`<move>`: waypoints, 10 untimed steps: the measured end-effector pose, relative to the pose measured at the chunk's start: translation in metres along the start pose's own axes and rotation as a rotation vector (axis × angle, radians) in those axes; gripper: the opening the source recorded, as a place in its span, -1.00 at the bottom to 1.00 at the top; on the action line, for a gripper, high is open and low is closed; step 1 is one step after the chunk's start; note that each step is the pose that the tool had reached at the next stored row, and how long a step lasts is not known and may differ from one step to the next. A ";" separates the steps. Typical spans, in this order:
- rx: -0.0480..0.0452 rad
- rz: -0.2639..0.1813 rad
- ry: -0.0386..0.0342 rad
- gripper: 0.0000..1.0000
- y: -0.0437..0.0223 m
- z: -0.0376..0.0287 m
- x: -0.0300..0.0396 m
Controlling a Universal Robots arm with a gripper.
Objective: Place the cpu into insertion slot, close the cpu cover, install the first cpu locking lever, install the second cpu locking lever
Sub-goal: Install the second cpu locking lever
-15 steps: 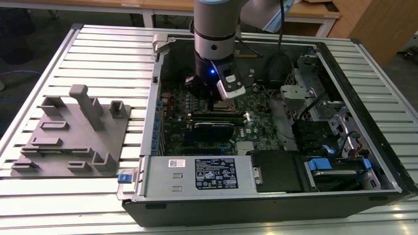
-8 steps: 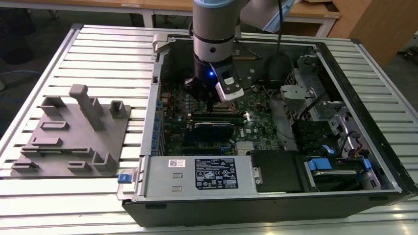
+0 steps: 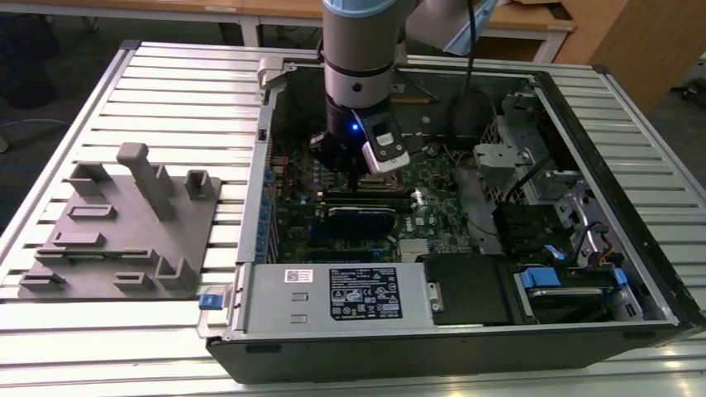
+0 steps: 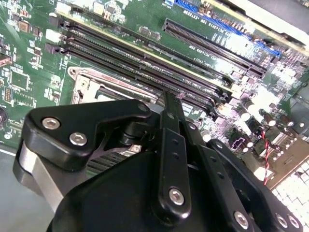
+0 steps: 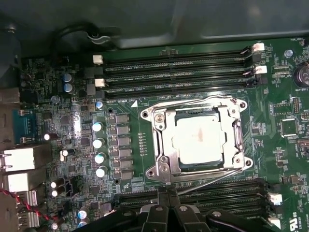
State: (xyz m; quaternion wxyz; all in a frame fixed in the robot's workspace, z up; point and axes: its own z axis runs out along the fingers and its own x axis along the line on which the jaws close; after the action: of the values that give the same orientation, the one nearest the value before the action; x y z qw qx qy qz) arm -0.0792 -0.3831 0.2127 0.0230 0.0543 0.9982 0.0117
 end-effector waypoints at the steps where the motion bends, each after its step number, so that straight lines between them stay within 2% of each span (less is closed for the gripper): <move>1: -0.0051 -0.002 0.0005 -0.80 -0.0002 0.0004 0.0001; 4: -0.0210 -0.009 0.0023 -0.80 -0.0011 0.0011 0.0003; 10: -0.0275 -0.029 0.0033 -0.80 -0.0039 0.0014 0.0019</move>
State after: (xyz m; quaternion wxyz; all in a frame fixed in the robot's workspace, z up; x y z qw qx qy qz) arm -0.0814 -0.3867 0.2111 0.0223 0.0394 0.9987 0.0252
